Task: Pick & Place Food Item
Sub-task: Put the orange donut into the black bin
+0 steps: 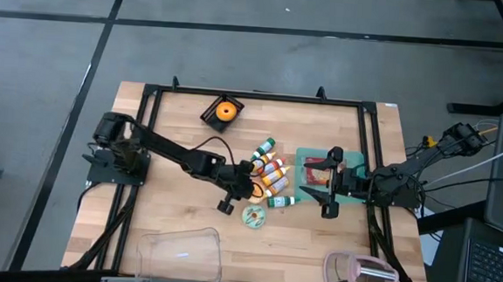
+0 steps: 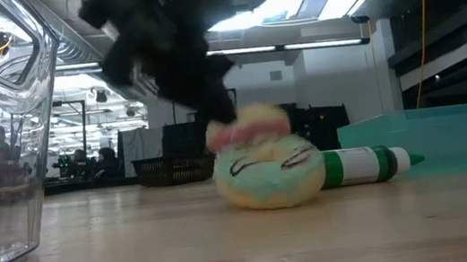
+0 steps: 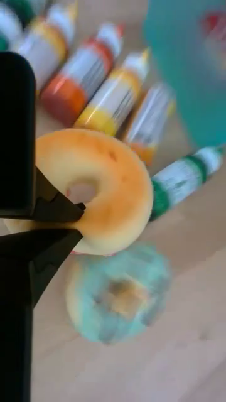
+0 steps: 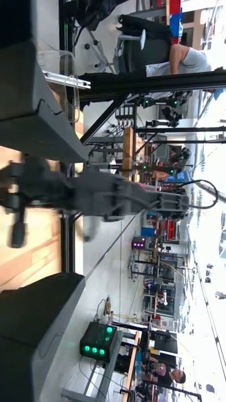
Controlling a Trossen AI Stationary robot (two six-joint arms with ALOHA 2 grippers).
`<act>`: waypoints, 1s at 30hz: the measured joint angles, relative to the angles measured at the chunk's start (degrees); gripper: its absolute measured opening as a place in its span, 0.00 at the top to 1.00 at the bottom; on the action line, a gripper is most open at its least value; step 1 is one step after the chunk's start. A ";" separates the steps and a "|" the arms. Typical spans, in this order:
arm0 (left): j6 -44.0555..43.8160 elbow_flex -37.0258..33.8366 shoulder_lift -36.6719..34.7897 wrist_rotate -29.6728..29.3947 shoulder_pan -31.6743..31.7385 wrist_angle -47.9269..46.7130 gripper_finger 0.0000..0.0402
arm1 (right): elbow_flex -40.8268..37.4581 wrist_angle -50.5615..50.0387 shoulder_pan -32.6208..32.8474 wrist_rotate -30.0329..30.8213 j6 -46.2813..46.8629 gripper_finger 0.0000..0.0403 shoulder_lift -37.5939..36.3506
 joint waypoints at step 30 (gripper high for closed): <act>0.93 -3.15 -15.15 -0.60 42.65 -7.26 0.98 | 0.00 0.17 0.00 -1.33 0.04 0.27 0.00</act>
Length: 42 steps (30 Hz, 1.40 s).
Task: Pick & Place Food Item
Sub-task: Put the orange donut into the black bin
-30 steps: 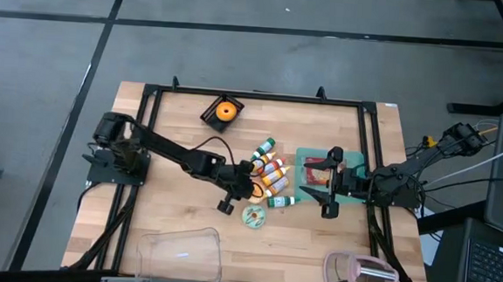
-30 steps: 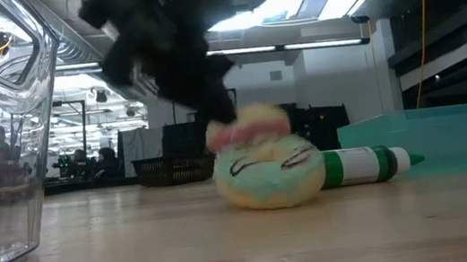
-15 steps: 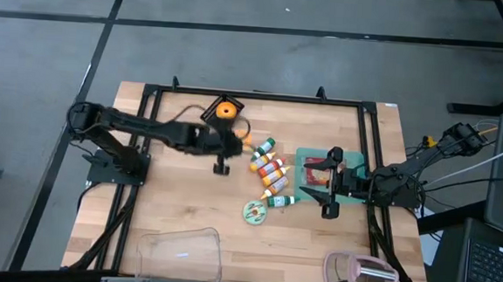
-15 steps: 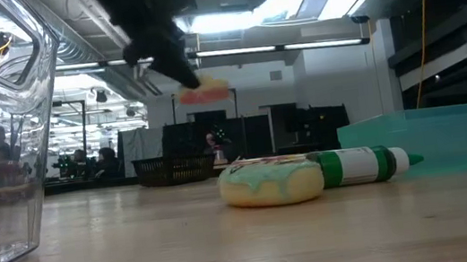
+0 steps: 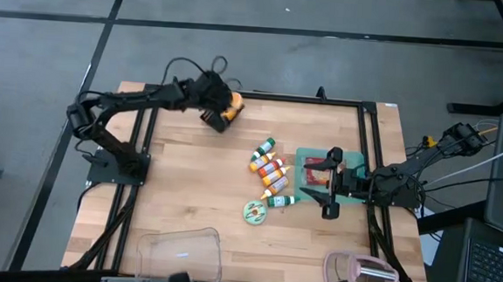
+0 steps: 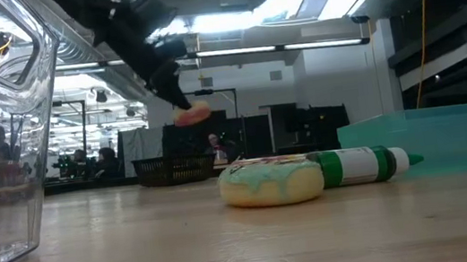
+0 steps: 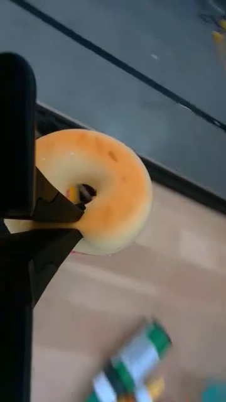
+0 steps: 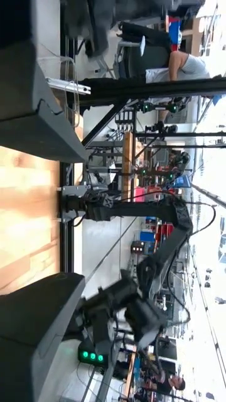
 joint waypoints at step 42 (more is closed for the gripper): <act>0.15 2.67 13.56 9.26 8.04 -4.20 0.84 | 0.00 -0.21 -1.62 -0.18 -0.22 0.27 0.55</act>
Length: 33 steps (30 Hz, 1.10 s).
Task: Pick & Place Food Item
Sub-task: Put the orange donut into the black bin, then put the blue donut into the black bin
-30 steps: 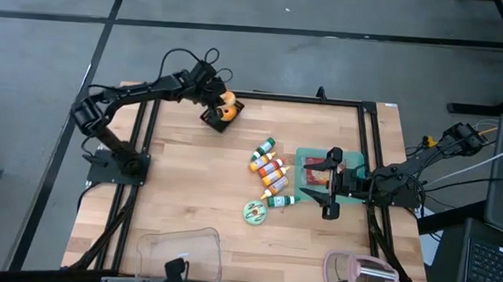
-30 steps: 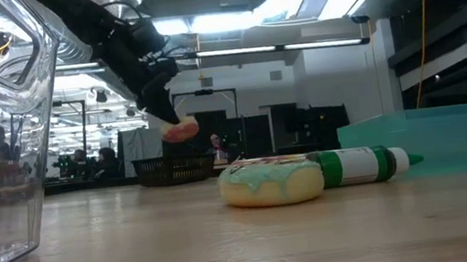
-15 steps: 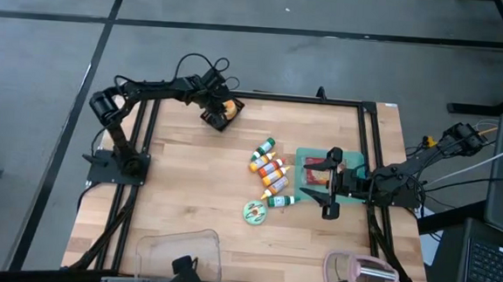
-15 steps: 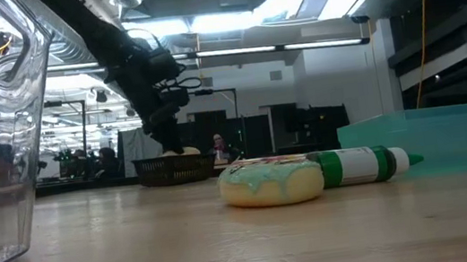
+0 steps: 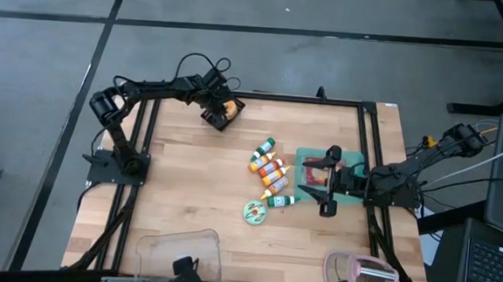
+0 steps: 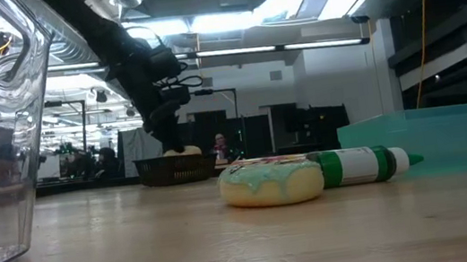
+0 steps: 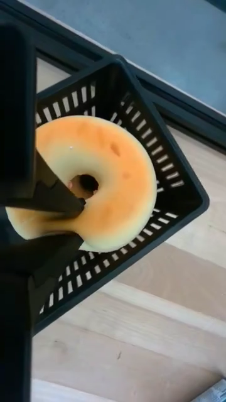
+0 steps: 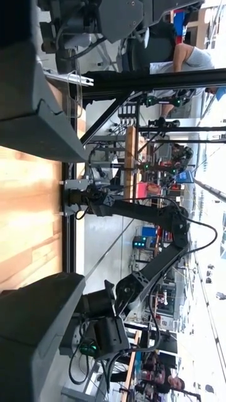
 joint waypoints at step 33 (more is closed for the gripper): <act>-2.67 -0.07 -15.57 -2.19 -29.64 8.91 0.49 | 0.00 0.02 0.00 -0.02 0.02 0.27 0.15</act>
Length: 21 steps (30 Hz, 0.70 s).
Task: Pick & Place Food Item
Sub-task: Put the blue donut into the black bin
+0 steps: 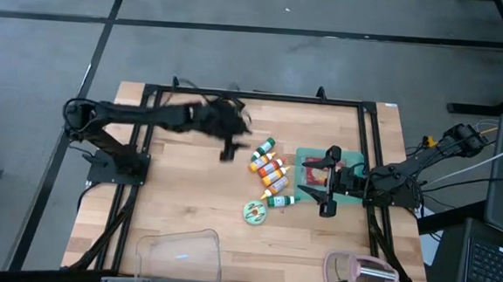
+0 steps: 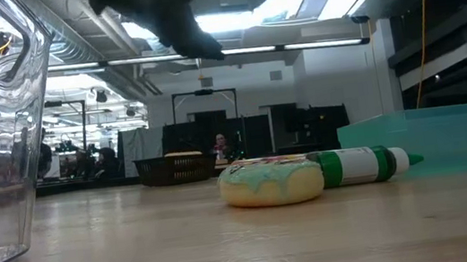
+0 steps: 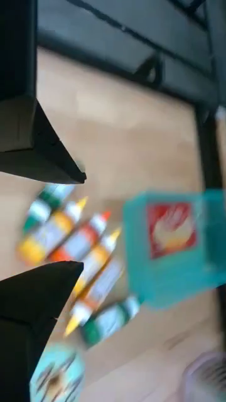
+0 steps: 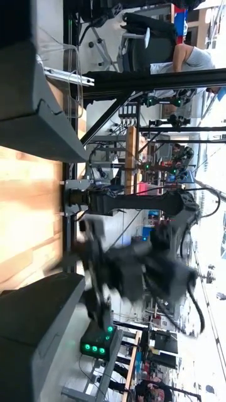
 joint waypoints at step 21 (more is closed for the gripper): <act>-19.73 0.02 22.79 -8.37 -23.38 12.25 0.48 | 0.00 0.46 0.00 -1.31 0.79 0.27 0.00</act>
